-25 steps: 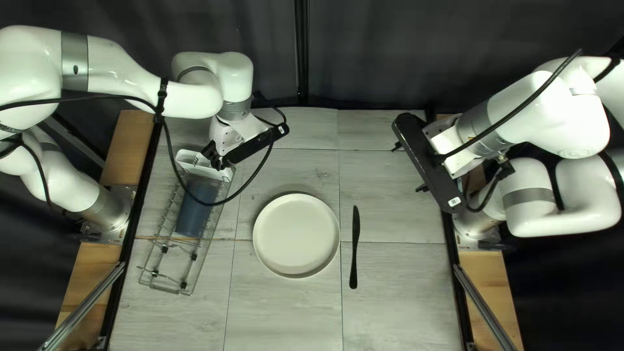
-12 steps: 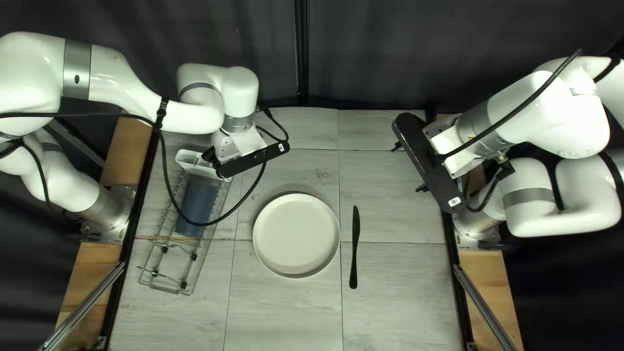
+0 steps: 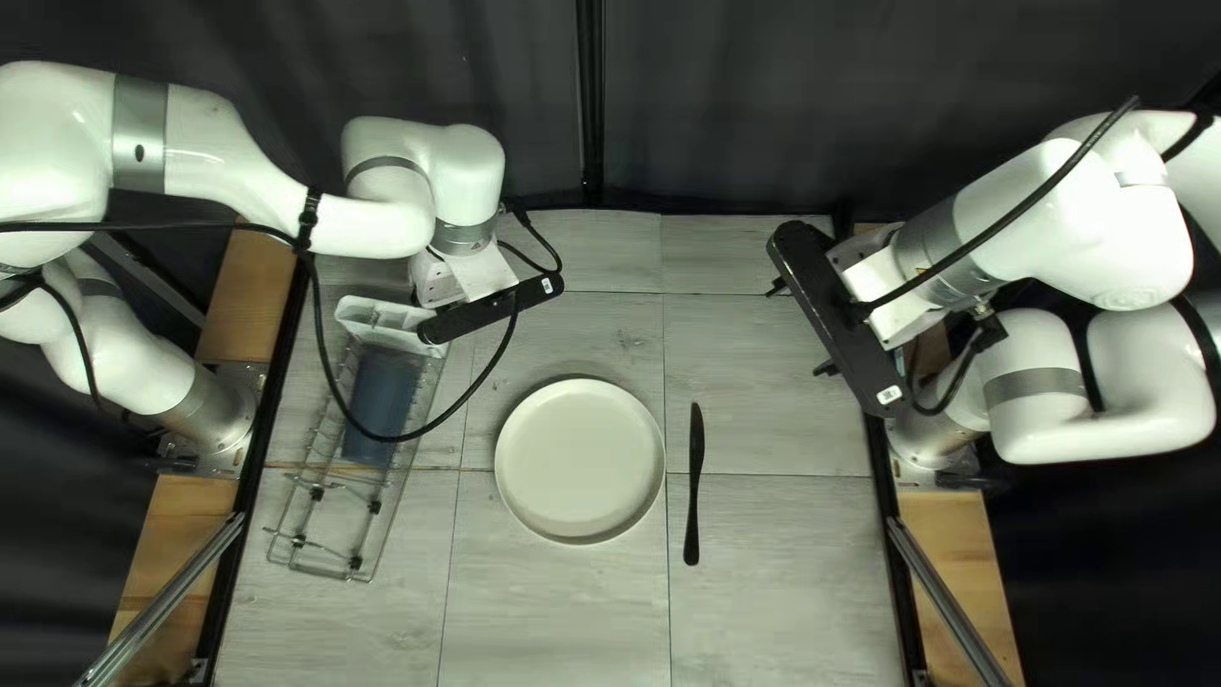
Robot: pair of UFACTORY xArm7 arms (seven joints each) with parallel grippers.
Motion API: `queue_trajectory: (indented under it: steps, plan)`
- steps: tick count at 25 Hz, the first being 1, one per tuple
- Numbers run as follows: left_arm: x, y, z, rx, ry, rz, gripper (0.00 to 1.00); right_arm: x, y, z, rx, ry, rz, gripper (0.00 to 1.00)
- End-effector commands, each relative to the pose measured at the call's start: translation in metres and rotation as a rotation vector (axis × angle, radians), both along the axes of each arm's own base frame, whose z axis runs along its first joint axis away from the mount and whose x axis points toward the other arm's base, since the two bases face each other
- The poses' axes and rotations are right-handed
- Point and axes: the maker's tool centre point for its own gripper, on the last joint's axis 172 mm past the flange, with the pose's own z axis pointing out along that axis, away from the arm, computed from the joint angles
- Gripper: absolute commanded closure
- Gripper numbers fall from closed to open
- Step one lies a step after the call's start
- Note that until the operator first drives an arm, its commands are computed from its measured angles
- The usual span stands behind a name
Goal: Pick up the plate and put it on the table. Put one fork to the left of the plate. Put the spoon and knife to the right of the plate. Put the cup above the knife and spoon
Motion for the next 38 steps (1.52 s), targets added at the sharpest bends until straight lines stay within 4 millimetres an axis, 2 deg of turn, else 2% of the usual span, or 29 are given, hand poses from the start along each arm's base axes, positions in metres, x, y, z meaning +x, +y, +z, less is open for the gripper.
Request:
queue_trajectory:
  steps: [1,8,12,16,22,25,29,30,33,38]
  plan:
    - [-0.001,0.006,0.038,0.017,-0.002,0.044,1.00,0.000,0.000,0.000,0.000,0.000,0.000,0.00]
    - [0.010,0.021,0.093,-0.035,-0.074,0.138,1.00,0.000,0.000,0.000,0.000,0.000,0.000,0.00]
    - [0.023,0.027,0.108,-0.129,-0.141,0.219,1.00,0.000,0.000,0.000,0.000,0.000,0.000,0.00]
    - [0.045,0.024,0.112,-0.201,-0.168,0.253,1.00,0.000,0.000,0.000,0.000,0.000,0.000,0.00]
    - [0.045,0.024,0.112,-0.201,-0.168,0.253,1.00,0.000,0.000,0.000,0.000,0.000,0.000,0.00]
    - [0.049,0.027,0.103,-0.228,-0.177,0.280,1.00,0.000,0.000,0.000,0.000,0.000,0.000,0.00]
    - [0.057,0.018,0.102,-0.290,-0.272,0.434,1.00,0.000,0.000,0.000,0.000,0.000,0.000,0.00]
    - [0.063,0.007,0.098,-0.337,-0.331,0.528,1.00,0.000,0.000,0.000,0.000,0.000,0.000,0.00]
    - [0.074,-0.006,0.083,-0.410,-0.411,0.715,1.00,0.000,0.000,0.000,0.000,0.000,0.000,0.00]
    - [0.077,-0.007,0.081,-0.418,-0.414,0.732,1.00,0.000,0.000,0.000,0.000,0.000,0.000,0.00]
